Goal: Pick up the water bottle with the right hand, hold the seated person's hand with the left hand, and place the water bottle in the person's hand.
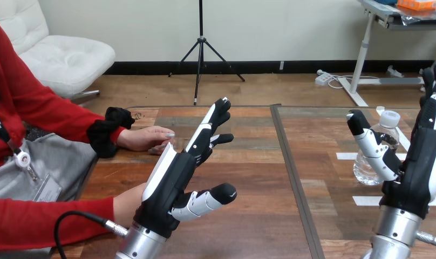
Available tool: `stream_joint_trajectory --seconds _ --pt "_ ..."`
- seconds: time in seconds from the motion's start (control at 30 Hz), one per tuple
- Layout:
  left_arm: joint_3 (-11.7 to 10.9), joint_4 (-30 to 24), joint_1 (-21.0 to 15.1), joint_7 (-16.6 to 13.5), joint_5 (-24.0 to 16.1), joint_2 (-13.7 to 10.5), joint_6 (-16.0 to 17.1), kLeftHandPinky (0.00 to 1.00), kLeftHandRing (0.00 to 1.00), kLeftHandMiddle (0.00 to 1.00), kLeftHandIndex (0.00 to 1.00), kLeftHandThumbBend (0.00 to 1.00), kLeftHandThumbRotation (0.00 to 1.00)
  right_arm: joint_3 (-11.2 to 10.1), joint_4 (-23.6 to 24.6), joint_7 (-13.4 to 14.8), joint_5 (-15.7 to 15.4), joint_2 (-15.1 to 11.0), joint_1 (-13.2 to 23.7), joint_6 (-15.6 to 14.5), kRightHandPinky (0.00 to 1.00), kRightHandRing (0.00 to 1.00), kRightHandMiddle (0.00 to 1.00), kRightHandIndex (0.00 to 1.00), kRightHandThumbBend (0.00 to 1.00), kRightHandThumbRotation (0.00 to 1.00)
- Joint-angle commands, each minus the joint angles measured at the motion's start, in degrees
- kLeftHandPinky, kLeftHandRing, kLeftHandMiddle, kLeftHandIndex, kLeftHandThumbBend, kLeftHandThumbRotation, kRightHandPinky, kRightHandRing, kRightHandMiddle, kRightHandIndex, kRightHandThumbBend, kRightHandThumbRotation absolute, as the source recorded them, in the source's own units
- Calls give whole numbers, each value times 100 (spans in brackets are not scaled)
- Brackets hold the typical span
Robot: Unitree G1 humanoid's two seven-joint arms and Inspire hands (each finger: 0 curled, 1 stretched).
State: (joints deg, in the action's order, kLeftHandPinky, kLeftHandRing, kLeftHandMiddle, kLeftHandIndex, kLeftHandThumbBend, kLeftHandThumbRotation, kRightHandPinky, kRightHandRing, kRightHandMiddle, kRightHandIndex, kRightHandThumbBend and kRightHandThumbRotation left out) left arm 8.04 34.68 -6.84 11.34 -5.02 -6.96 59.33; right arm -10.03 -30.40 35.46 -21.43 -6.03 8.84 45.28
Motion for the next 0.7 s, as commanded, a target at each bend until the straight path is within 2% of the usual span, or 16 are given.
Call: stream_joint_trajectory --seconds 0.0,0.37,0.67 --pt "-73 -59 -208 15 107 -45 108 85 97 100 100 100 89 14 -347 187 -123 -192 578 -65 100 100 97 99 100 60" --pt "-67 -55 -215 134 248 -81 121 85 97 100 100 100 88 38 -1064 272 44 -304 890 -262 100 100 97 99 100 57" --pt "-66 -104 -189 249 398 -81 72 85 98 100 100 100 86 35 -1689 86 350 -378 1166 -306 100 100 97 99 100 55"
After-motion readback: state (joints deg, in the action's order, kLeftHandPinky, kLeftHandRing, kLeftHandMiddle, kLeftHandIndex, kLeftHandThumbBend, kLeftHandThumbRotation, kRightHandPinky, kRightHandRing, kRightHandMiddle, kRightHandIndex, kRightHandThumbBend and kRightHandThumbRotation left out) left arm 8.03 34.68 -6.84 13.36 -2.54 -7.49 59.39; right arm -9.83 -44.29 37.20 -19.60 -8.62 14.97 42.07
